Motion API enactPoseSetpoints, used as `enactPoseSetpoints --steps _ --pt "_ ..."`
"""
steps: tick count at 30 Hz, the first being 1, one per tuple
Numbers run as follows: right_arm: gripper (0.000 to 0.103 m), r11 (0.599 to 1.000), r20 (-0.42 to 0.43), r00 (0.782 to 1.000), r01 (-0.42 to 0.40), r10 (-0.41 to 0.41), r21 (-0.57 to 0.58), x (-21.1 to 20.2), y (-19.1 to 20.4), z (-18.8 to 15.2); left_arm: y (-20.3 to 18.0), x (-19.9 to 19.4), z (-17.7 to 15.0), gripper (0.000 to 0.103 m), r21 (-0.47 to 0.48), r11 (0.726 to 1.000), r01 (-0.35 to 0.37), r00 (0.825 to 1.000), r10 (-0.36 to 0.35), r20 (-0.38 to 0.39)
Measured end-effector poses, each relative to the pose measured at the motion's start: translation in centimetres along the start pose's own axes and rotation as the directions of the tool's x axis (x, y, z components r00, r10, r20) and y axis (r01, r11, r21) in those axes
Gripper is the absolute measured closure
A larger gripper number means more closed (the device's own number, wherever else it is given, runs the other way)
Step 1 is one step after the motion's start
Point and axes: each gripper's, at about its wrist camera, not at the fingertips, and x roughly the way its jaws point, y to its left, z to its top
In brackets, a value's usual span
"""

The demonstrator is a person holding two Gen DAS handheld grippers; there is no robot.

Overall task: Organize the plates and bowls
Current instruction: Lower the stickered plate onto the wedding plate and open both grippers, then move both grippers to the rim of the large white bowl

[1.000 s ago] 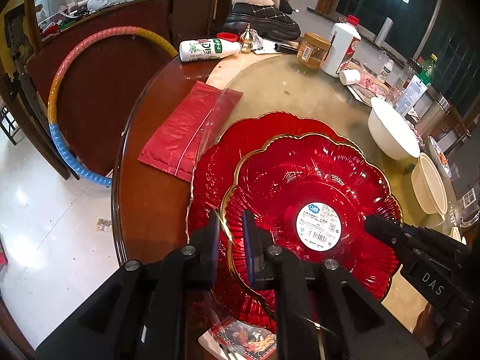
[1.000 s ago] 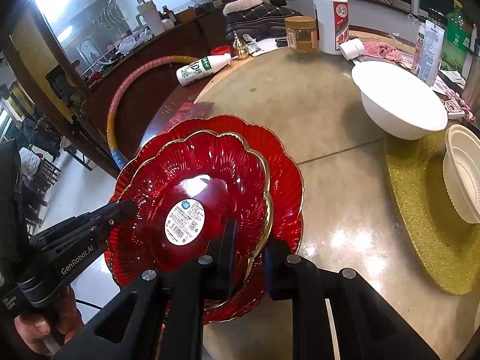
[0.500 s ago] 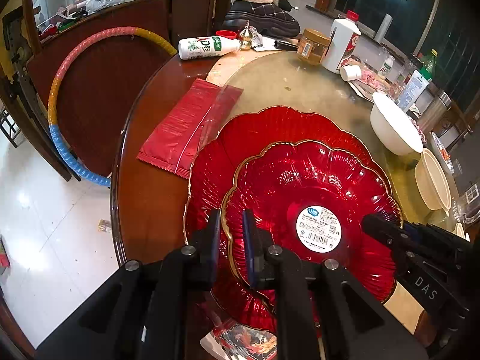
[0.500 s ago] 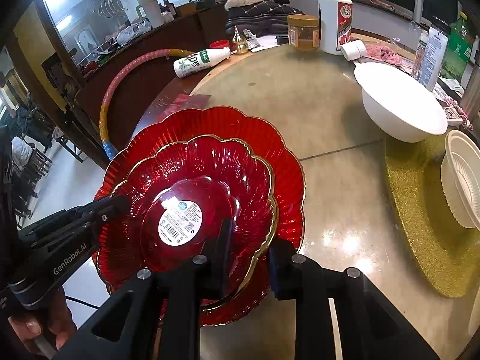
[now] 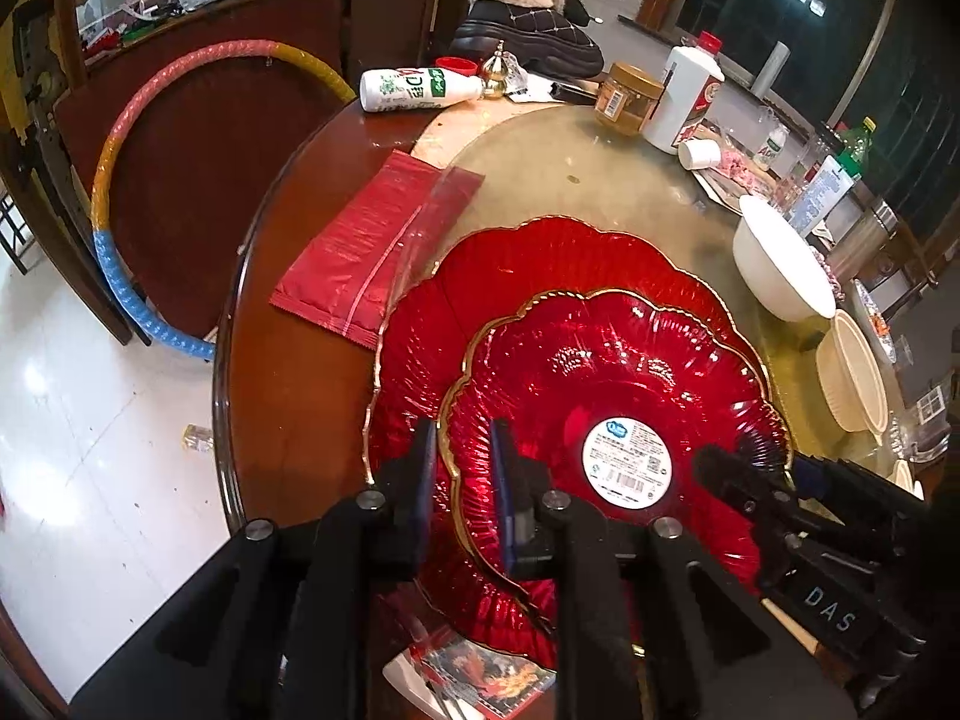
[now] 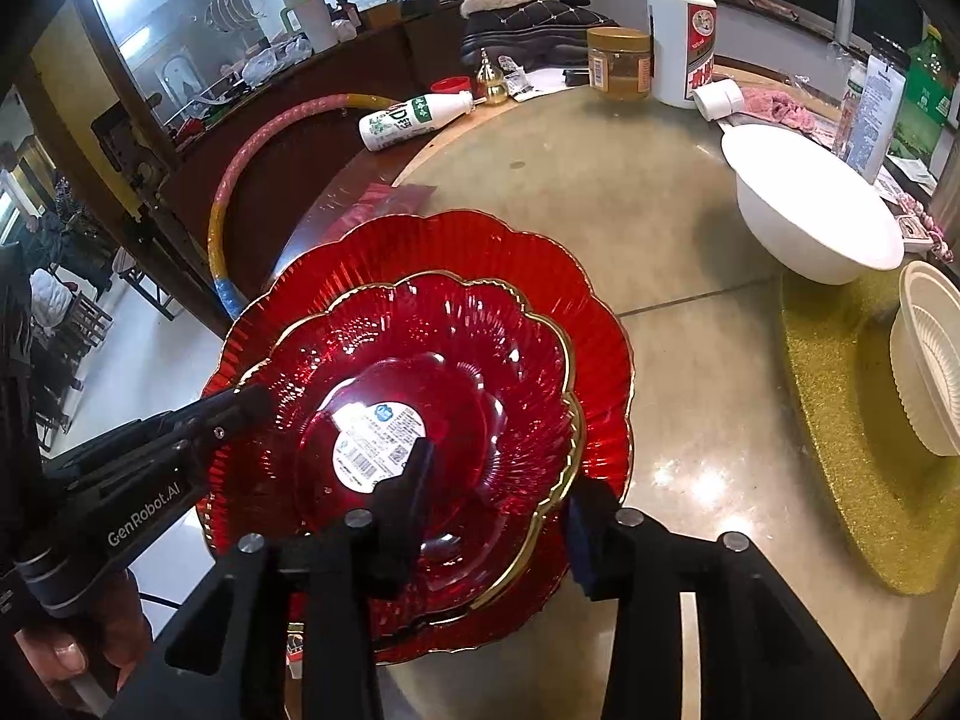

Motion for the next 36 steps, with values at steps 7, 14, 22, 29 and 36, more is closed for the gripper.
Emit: enactPoseSetpoints --steps 7,14,22,29,36 --pt "0.04 1.0 -0.011 1.0 -0.012 0.012 -0.026 -0.3 0.9 -0.2 -0.6 -1.2 -0.1 0.053 -0.004 1.0 0.031 0.999 -0.031 0.007" --pt "0.029 1.0 0.033 0.999 0.002 -0.002 0.0 -1.8 0.3 0.0 -0.3 -3.0 0.1 0.045 -0.022 0.999 0.046 0.997 -0.044 0.063" --pt "0.028 0.998 0.092 0.996 -0.017 0.012 0.053 -5.1 -1.4 -0.5 -1.4 -5.7 0.3 0.037 0.01 0.997 0.083 0.985 -0.083 0.151" --pt "0.019 0.931 0.289 0.955 -0.167 0.07 0.325 -12.5 -9.4 -5.0 -8.4 -4.9 -1.3 0.029 0.173 0.966 0.193 0.974 -0.209 0.082" --pt "0.0 0.748 0.363 0.932 -0.246 0.006 0.617 -17.0 -18.7 -12.0 -17.4 -3.7 -3.3 0.029 0.324 0.882 0.341 0.94 -0.322 -0.112"
